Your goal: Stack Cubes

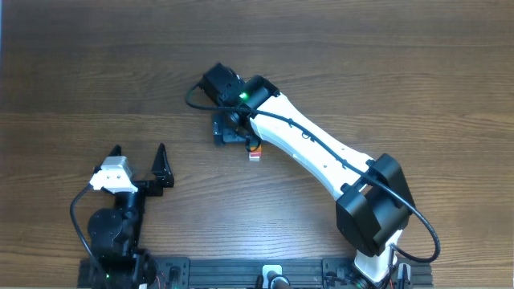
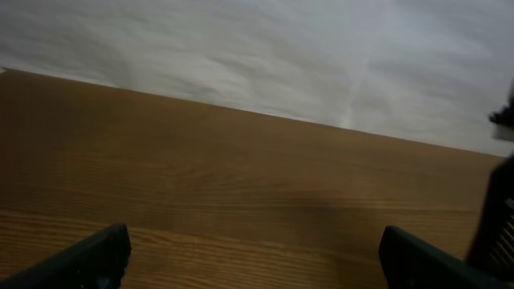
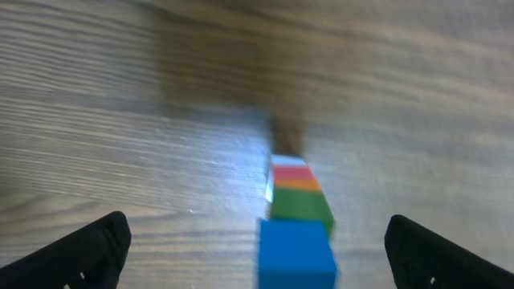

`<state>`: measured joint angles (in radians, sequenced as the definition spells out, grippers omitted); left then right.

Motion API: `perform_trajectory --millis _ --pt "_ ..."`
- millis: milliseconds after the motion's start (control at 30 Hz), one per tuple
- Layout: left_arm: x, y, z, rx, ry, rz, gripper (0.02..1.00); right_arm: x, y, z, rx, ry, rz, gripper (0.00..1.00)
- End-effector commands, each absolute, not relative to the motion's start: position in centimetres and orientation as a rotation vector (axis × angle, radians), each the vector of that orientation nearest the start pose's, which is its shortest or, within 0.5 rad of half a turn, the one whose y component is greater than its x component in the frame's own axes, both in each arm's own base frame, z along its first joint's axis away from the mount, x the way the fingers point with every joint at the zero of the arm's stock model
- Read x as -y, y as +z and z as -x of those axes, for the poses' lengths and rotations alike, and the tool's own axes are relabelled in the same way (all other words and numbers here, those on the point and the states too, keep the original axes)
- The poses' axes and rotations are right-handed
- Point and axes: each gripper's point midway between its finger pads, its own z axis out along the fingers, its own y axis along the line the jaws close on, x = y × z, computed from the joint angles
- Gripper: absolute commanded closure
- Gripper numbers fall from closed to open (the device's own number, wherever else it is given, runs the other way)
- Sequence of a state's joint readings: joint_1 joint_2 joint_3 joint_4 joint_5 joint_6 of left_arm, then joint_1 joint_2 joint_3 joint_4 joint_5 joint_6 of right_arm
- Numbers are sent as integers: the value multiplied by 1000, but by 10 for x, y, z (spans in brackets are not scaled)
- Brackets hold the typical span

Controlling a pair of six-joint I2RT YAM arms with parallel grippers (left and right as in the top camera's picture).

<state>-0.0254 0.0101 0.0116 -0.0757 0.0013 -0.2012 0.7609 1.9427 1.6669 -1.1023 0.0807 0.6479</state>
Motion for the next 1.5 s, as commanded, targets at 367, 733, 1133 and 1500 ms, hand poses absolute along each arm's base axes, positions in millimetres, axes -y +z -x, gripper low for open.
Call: perform_trajectory --millis 367,733,1133,1500 --pt "7 157 -246 -1641 -167 129 18 -193 271 -386 -2483 189 185 7" --pt "7 157 -246 -1640 -167 129 18 -74 285 -312 -2377 -25 6 7" --pt "7 157 -246 -1641 -167 129 18 -24 226 -207 -2107 224 -92 9" --pt "7 157 -246 -1641 -167 129 18 -24 203 -207 -1847 163 61 7"
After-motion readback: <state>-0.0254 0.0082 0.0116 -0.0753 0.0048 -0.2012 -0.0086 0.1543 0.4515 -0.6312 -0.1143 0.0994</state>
